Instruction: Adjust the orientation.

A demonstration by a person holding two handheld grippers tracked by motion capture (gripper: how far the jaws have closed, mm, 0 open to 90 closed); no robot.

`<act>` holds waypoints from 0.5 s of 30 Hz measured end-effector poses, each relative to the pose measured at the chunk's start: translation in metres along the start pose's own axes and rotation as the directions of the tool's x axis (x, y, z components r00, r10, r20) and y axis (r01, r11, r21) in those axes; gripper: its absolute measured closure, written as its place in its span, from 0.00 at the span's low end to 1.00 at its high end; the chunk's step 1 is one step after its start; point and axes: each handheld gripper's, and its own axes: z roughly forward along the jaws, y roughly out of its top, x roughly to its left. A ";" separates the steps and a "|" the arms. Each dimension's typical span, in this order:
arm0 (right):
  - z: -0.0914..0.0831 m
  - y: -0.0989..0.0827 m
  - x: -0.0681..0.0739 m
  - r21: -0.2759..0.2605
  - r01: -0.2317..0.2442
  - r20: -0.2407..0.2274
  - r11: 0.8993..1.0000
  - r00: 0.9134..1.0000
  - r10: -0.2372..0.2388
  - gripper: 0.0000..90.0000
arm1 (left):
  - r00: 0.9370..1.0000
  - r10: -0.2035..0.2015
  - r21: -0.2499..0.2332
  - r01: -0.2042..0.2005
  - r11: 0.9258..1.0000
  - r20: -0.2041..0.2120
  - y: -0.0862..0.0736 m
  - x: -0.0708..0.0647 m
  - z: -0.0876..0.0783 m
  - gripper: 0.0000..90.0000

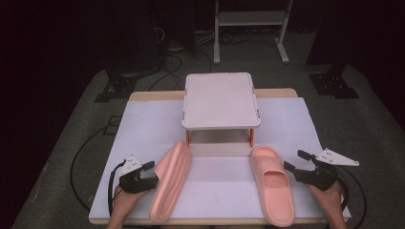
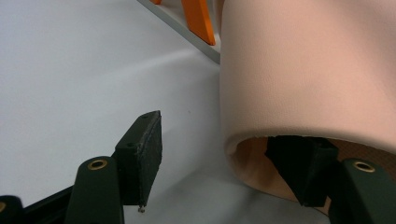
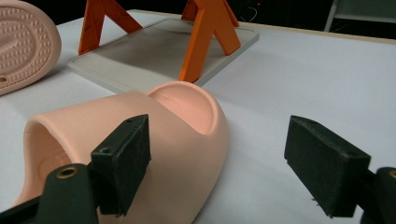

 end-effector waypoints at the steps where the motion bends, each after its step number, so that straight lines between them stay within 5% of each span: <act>1: 0.000 0.000 0.000 0.000 0.002 -0.001 1.000 1.000 -0.002 0.25 | 1.000 -0.003 0.001 0.003 1.000 0.003 0.000 0.000 0.000 0.40; 15: 0.002 0.000 0.001 0.007 0.002 -0.002 1.000 1.000 -0.002 0.25 | 0.999 -0.002 -0.014 0.002 1.000 0.033 0.003 -0.007 0.005 0.43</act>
